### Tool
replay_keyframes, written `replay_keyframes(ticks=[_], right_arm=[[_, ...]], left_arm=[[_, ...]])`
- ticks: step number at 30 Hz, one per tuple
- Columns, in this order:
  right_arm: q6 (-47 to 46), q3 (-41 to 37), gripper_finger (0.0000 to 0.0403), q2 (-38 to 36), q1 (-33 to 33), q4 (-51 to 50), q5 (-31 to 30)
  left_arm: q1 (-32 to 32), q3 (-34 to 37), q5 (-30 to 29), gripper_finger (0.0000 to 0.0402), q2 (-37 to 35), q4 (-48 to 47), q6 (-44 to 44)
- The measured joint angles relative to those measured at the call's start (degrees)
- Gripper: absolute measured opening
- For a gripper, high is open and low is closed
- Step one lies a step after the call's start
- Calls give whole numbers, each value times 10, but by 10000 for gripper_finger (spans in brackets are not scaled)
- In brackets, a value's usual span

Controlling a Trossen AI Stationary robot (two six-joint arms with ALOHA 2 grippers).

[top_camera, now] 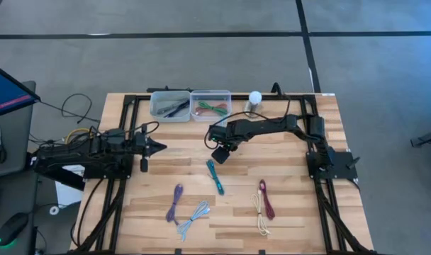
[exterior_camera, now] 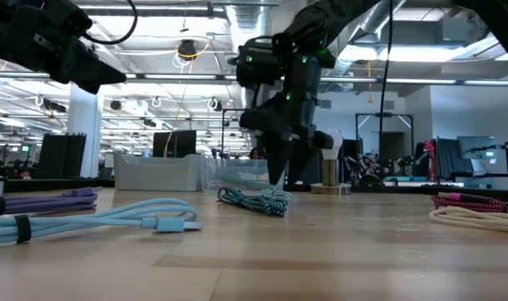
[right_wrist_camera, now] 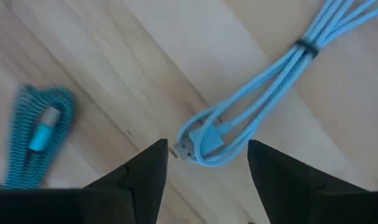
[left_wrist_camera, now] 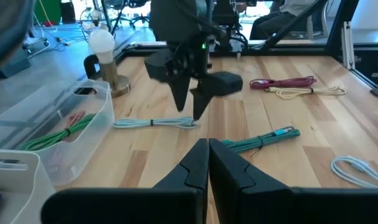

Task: Pick & Place USB Port
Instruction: Put the top light blue USB cable into the transparent bin

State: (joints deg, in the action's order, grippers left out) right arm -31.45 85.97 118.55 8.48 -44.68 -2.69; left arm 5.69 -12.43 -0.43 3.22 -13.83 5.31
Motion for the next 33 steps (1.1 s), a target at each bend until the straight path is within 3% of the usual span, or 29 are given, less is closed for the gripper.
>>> replay_keyframes(ticks=[13, 30, 33], right_arm=[[20, 0, 195, 18, 0, 23, 1], [65, 0, 11, 18, 0, 24, -1], [66, 0, 6, 18, 0, 22, -1]], left_arm=[[0, 0, 0, 12, 3, 3, 0], [0, 0, 0, 12, 3, 11, 0], [0, 0, 0, 12, 3, 11, 0]])
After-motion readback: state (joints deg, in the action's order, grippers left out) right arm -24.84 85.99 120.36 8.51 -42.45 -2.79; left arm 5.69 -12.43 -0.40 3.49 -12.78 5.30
